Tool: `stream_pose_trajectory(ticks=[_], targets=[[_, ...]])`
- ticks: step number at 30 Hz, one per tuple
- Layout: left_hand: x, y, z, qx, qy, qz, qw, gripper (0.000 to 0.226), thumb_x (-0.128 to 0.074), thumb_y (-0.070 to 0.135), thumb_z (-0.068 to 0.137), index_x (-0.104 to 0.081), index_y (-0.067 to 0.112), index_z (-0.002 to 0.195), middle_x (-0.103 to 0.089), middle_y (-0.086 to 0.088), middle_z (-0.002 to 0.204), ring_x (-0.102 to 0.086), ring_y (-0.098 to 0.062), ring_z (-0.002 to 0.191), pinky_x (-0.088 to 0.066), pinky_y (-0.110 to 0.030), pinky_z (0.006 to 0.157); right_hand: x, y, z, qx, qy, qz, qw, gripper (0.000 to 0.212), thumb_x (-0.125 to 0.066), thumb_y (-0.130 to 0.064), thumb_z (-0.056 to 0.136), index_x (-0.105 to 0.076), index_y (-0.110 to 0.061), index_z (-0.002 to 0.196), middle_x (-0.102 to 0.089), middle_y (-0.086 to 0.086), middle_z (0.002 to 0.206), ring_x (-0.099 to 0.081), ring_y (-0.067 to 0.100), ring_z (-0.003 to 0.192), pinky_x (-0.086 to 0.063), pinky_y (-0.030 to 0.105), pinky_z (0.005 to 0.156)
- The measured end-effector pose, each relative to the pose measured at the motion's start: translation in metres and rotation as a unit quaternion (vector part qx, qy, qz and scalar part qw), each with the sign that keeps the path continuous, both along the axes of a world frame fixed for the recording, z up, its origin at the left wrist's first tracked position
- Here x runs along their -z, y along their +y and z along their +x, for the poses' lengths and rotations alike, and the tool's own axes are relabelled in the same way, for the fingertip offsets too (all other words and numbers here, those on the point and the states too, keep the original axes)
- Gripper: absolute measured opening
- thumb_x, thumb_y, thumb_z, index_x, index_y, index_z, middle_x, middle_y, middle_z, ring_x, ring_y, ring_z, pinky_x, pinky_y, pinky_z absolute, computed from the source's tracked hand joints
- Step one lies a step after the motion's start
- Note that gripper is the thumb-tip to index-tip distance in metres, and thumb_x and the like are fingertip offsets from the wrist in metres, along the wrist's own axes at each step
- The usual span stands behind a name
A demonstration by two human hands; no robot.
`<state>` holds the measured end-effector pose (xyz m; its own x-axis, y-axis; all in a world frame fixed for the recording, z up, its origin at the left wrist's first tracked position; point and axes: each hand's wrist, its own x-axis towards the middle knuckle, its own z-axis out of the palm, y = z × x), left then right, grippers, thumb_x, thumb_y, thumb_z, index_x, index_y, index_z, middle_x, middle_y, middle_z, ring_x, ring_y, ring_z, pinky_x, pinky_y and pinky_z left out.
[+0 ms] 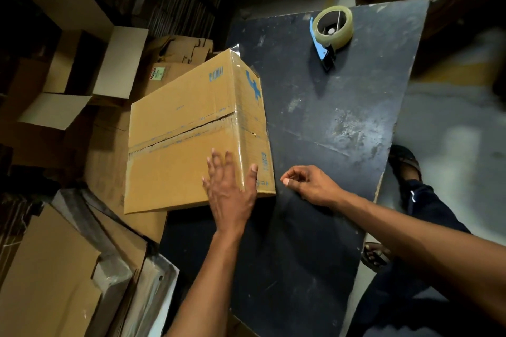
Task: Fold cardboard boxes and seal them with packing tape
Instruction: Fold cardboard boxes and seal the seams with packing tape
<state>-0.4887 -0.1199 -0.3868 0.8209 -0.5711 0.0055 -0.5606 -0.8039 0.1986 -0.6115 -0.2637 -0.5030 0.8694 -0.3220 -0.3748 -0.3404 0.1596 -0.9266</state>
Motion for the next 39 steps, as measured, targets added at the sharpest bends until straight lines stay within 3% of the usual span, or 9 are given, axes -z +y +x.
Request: stream_pose_trajectory(ticks=[6,15,20,22,25,27,32,35,39], targets=[[0.033,0.022,-0.018,0.015,-0.048,-0.03,0.998,0.071,-0.044,0.047,0.101,-0.028,0.016,0.163,-0.02,-0.005,0.171,-0.014,-0.021,0.159,-0.016,-0.053,0.127,-0.007,-0.003,0.004,-0.016,0.0,0.002,1.0,0.016,-0.063,-0.034,0.103,-0.073,-0.023,0.097,-0.076,-0.006,0.087,-0.063,0.0,0.072,-0.052,0.028,0.074],[0.002,0.112,0.004,0.102,0.103,-0.063,0.987,0.079,-0.061,0.05,0.088,-0.033,0.03,0.16,-0.02,0.013,0.169,-0.012,-0.009,0.158,-0.013,-0.053,0.126,-0.037,-0.006,-0.001,-0.081,0.024,-0.052,0.995,0.007,-0.067,-0.021,0.099,-0.073,-0.024,0.097,-0.071,-0.008,0.079,-0.059,0.002,0.068,-0.05,0.02,0.068],[-0.046,0.136,0.0,0.056,0.271,-0.023,0.961,0.067,-0.076,0.014,0.093,-0.047,0.041,0.148,-0.03,0.019,0.163,-0.017,0.009,0.151,-0.016,-0.047,0.128,-0.039,-0.051,0.011,-0.068,0.092,-0.11,0.987,0.016,-0.069,-0.016,0.094,-0.072,-0.027,0.083,-0.077,-0.002,0.085,-0.068,0.013,0.076,-0.058,0.037,0.08],[-0.069,0.116,0.007,0.002,0.268,-0.06,0.962,0.052,-0.078,0.019,0.092,-0.06,0.044,0.134,-0.048,0.019,0.152,-0.037,0.016,0.139,-0.029,-0.036,0.124,-0.042,-0.079,0.018,-0.049,0.102,-0.134,0.985,0.02,-0.07,-0.013,0.091,-0.072,-0.029,0.081,-0.077,-0.002,0.085,-0.068,0.014,0.077,-0.059,0.042,0.082],[-0.084,0.06,0.018,-0.06,0.232,-0.139,0.961,0.035,-0.076,0.022,0.093,-0.069,0.038,0.125,-0.066,0.01,0.133,-0.059,0.003,0.12,-0.046,-0.029,0.111,-0.056,-0.12,0.03,0.029,0.087,-0.137,0.986,0.019,-0.069,-0.009,0.087,-0.071,-0.028,0.09,-0.076,0.001,0.086,-0.068,0.018,0.076,-0.057,0.036,0.073],[-0.081,0.015,0.025,-0.048,0.21,-0.165,0.962,0.033,-0.073,0.024,0.095,-0.071,0.039,0.125,-0.068,0.013,0.128,-0.061,0.003,0.115,-0.049,-0.027,0.104,-0.059,-0.141,0.043,0.066,0.066,-0.122,0.988,0.03,-0.072,-0.006,0.084,-0.069,-0.025,0.107,-0.072,0.0,0.097,-0.067,0.018,0.087,-0.056,0.031,0.074],[-0.073,-0.091,0.053,0.031,0.178,-0.118,0.976,0.048,-0.064,0.015,0.097,-0.064,0.041,0.138,-0.059,0.017,0.144,-0.054,0.002,0.126,-0.046,-0.02,0.105,-0.072,-0.175,0.08,0.023,-0.037,-0.112,0.993,0.079,-0.053,-0.007,0.065,-0.057,-0.025,0.141,-0.061,-0.007,0.14,-0.052,0.004,0.133,-0.049,0.037,0.111],[-0.071,-0.132,0.071,0.058,0.181,-0.053,0.98,0.063,-0.058,0.005,0.095,-0.056,0.044,0.144,-0.053,0.014,0.15,-0.052,-0.001,0.122,-0.043,-0.02,0.102,-0.073,-0.165,0.094,-0.058,-0.055,-0.056,0.995,0.078,-0.059,-0.008,0.071,-0.055,-0.028,0.146,-0.057,-0.01,0.147,-0.047,0.001,0.139,-0.044,0.033,0.115],[-0.058,-0.151,0.089,0.08,0.178,-0.022,0.98,0.064,-0.056,-0.004,0.092,-0.062,0.037,0.141,-0.054,-0.004,0.153,-0.05,-0.015,0.14,-0.041,-0.037,0.119,-0.042,-0.14,0.081,-0.135,-0.046,-0.071,0.987,0.083,-0.048,0.003,0.08,-0.047,-0.038,0.152,-0.05,-0.008,0.155,-0.043,0.005,0.144,-0.034,0.032,0.122]])
